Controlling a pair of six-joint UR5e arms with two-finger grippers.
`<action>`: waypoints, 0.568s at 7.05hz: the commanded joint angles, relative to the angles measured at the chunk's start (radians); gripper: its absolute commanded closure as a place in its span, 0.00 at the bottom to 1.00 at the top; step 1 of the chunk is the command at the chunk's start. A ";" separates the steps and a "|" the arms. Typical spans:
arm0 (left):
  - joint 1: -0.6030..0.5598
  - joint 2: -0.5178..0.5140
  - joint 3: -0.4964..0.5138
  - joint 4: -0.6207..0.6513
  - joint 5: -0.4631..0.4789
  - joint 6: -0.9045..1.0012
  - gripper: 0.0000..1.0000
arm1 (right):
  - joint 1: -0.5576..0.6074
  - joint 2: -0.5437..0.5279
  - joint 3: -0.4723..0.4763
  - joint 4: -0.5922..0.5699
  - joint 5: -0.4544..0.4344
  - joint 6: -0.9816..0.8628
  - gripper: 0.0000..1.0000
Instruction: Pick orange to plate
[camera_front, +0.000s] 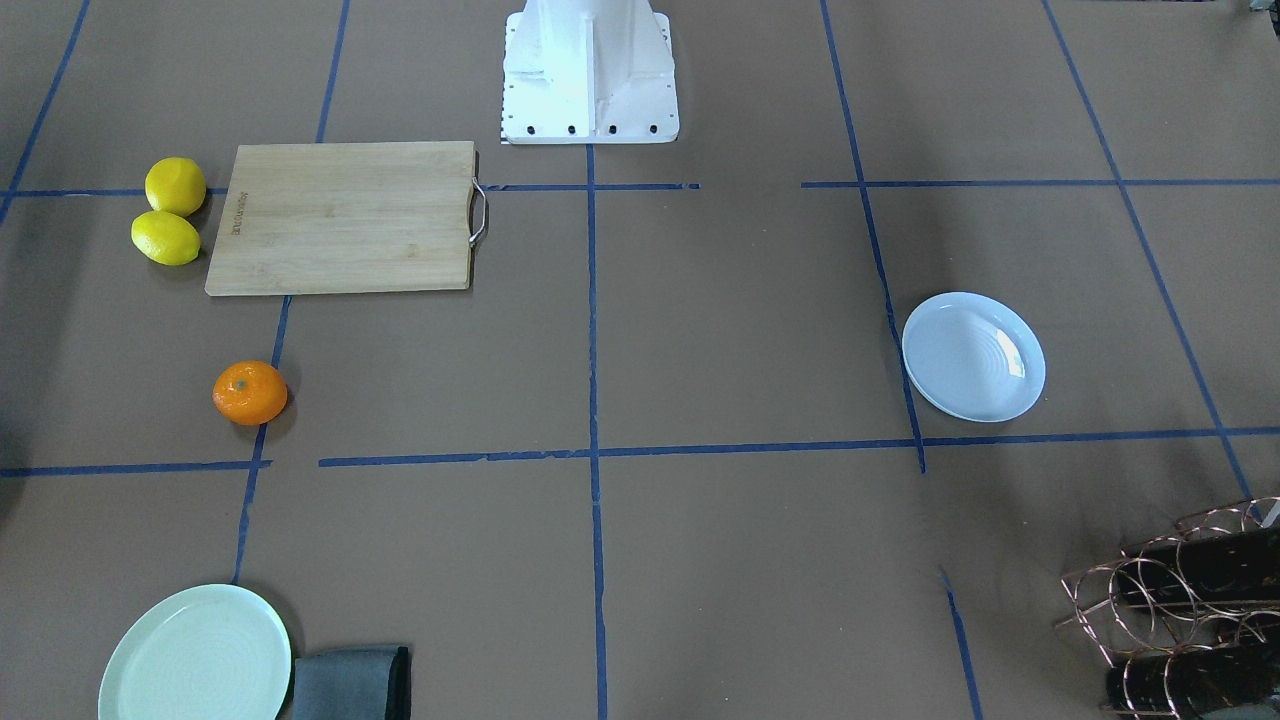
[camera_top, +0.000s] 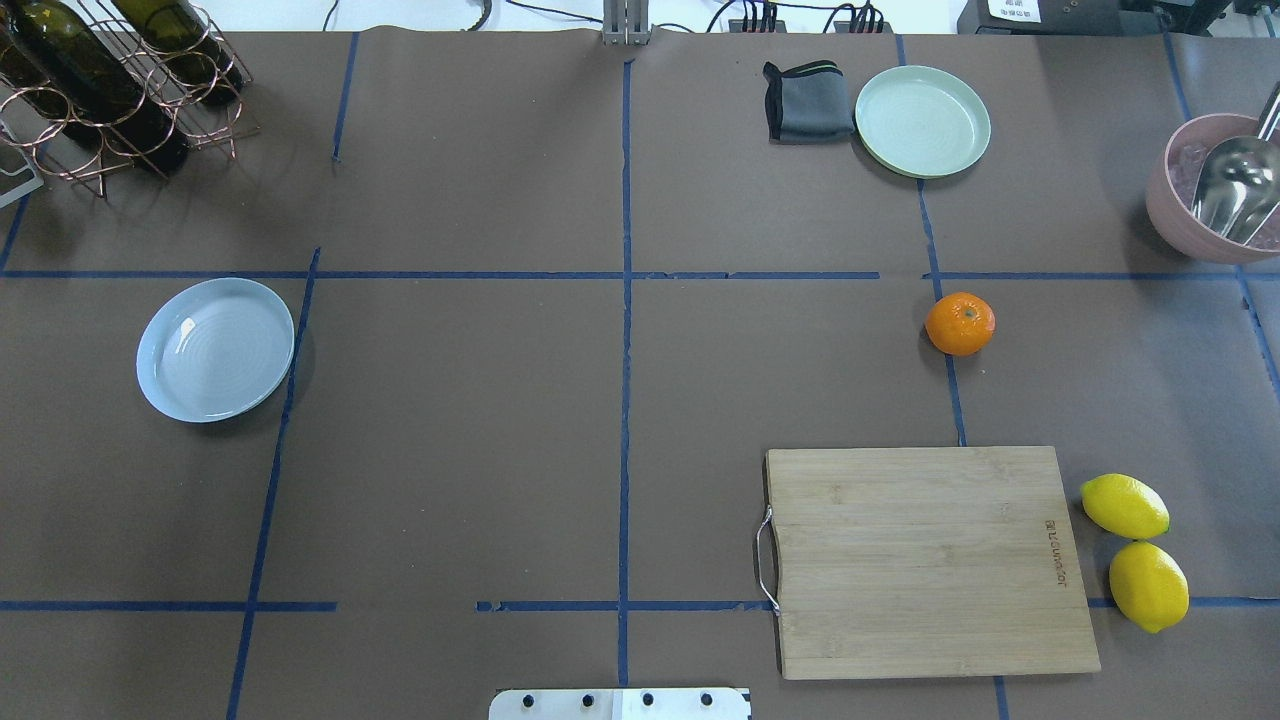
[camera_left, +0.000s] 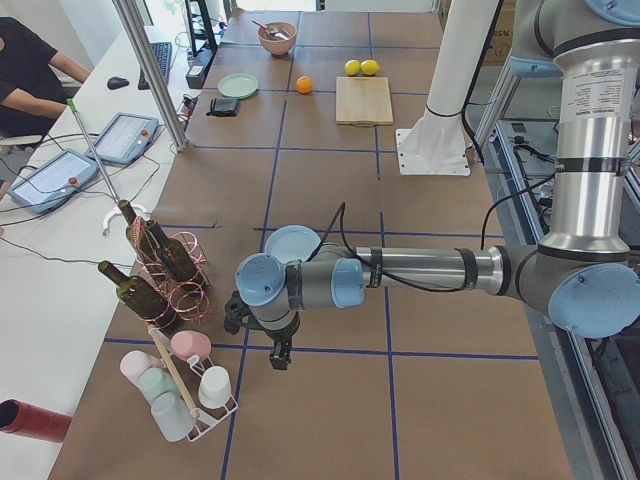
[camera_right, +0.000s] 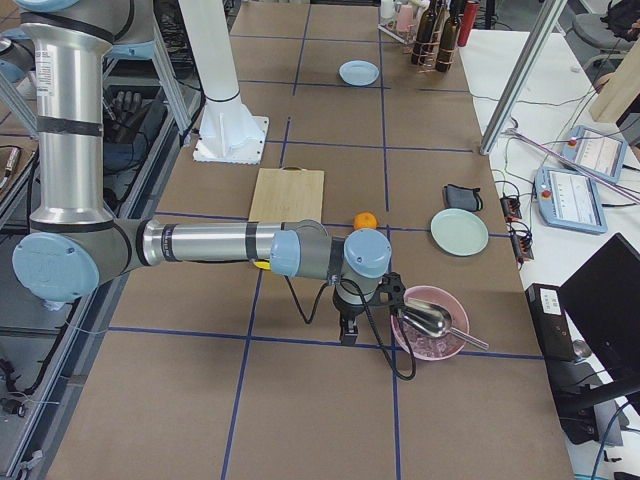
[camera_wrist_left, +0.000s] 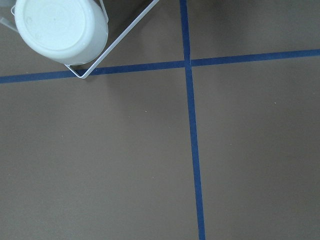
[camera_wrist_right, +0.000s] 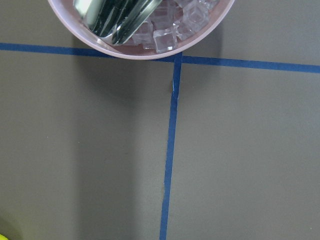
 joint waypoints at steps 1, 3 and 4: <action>0.001 -0.002 -0.001 -0.003 -0.002 0.001 0.00 | 0.000 0.000 0.005 0.000 0.000 0.000 0.00; 0.004 -0.015 -0.001 -0.129 -0.003 0.001 0.00 | 0.000 0.003 0.025 0.000 0.002 0.000 0.00; 0.017 -0.014 -0.002 -0.264 -0.005 0.000 0.00 | 0.000 0.005 0.036 0.000 0.003 0.003 0.00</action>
